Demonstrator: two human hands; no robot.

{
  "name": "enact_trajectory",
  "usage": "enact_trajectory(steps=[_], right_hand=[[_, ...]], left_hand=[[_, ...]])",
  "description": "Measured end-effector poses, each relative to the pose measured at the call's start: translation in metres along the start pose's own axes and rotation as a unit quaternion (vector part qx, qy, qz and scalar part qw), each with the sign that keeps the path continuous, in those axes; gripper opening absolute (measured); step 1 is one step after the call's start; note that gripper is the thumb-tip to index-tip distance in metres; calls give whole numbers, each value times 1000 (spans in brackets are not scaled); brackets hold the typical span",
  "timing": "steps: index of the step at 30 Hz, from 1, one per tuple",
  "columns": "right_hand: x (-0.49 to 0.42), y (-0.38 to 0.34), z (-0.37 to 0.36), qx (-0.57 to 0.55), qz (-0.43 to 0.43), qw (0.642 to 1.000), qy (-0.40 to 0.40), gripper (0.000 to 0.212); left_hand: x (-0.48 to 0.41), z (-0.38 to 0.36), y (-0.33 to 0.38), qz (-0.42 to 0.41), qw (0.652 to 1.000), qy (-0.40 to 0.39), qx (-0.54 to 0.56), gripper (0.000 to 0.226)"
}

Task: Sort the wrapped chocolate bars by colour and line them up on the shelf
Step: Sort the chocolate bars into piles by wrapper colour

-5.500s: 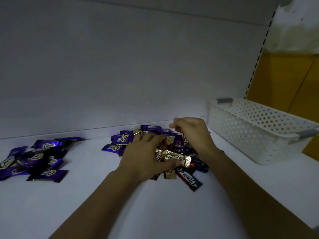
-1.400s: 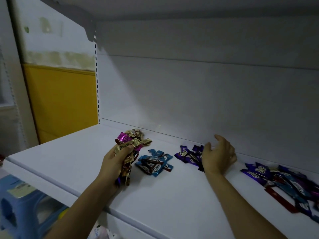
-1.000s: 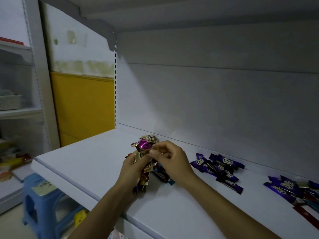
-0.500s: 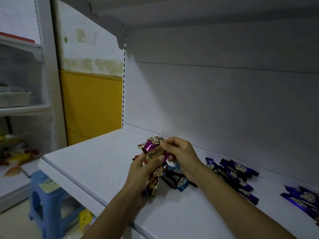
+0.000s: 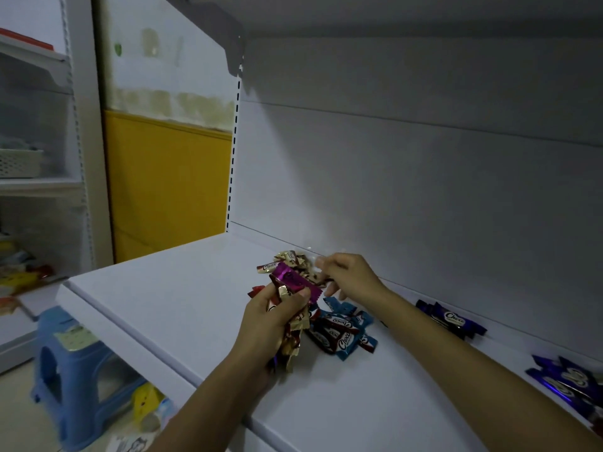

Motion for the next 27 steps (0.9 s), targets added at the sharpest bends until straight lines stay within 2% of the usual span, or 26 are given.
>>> enact_trajectory(steps=[3,6,11,16,19,23,27], right_hand=[[24,-22,-13,-59,71,989,-118,34],[37,-37,-15,-31,100,980,-171,21],[31,-40,-13,-7,94,988,-126,9],[20,-41,-13,-86,101,991,-31,9],[14,-35,-8,-110,71,991,24,5],[11,-28,-13,-88,40,995,19,12],[15,-25,-10,-74,36,995,49,11]], left_hand=[[0,-1,0,-5,1000,1,-10,16],[-1,-1,0,-13,1000,4,-12,17],[1,-2,3,-15,1000,24,-12,11],[4,11,4,-15,990,130,54,10],[5,20,2,-2,971,193,142,22],[6,24,0,17,964,204,171,33],[7,23,1,26,966,192,169,22]])
Point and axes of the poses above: each hand's wrist, its own x-axis away from the middle knuckle, its own z-axis out of the back of the hand, y = z × x, the point moved 4 cm from there along -x, towards the middle knuckle, and after that the axes turned 14 degrees about -y, right-handed, at the moved point
